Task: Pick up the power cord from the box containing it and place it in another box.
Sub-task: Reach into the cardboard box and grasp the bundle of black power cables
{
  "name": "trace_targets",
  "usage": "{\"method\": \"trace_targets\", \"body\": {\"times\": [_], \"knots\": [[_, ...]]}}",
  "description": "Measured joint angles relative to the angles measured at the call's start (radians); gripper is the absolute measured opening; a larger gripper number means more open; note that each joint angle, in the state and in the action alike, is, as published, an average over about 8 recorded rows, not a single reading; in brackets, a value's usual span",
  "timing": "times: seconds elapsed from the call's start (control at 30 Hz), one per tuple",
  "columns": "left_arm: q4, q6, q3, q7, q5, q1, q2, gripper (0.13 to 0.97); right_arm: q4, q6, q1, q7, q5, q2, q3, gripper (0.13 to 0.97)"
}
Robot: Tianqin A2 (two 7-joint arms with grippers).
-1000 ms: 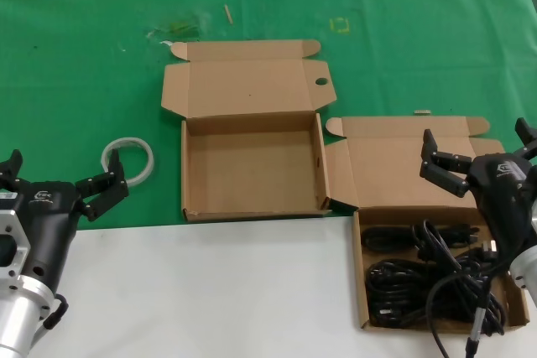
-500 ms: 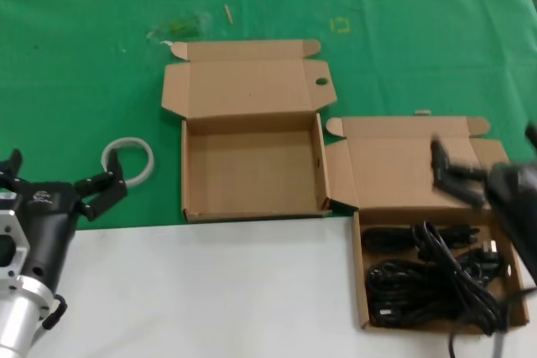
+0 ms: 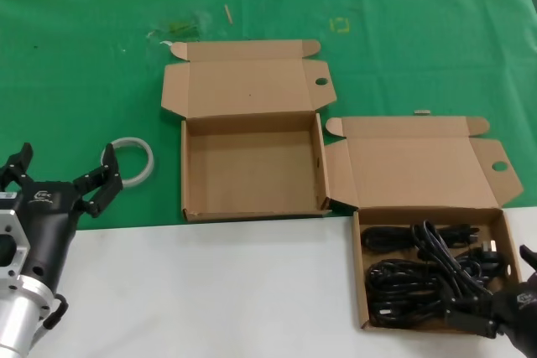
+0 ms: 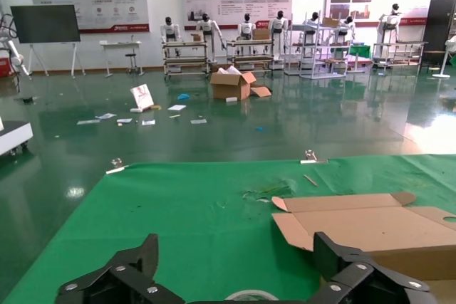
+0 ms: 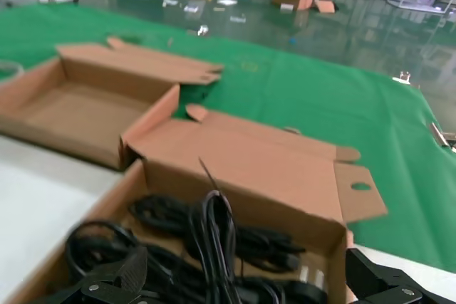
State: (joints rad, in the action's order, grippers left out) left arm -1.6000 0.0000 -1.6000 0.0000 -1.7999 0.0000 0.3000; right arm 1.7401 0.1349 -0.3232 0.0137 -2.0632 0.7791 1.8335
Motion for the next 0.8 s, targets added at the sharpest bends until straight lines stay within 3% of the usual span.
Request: {"method": "trace_targets", "body": {"times": [0.1,0.3,0.6,0.8], "knots": [[0.000,0.000,0.000,0.000,0.000,0.000,0.000,0.803,-0.026,0.013,0.019,-0.020,-0.006,0.013,0.034,0.958],[0.000,0.000,0.000,0.000,0.000,0.000,0.000,0.669,-0.067,0.025,0.067,-0.053,-0.018,0.022,0.096,0.947],[0.000,0.000,0.000,0.000,0.000,0.000,0.000,0.462,-0.131,0.006,0.124,-0.072,-0.010,0.005,0.144,0.862],[0.000,0.000,0.000,0.000,0.000,0.000,0.000,0.349,-0.162,-0.012,0.144,-0.075,0.008,-0.013,0.156,0.749]]}}
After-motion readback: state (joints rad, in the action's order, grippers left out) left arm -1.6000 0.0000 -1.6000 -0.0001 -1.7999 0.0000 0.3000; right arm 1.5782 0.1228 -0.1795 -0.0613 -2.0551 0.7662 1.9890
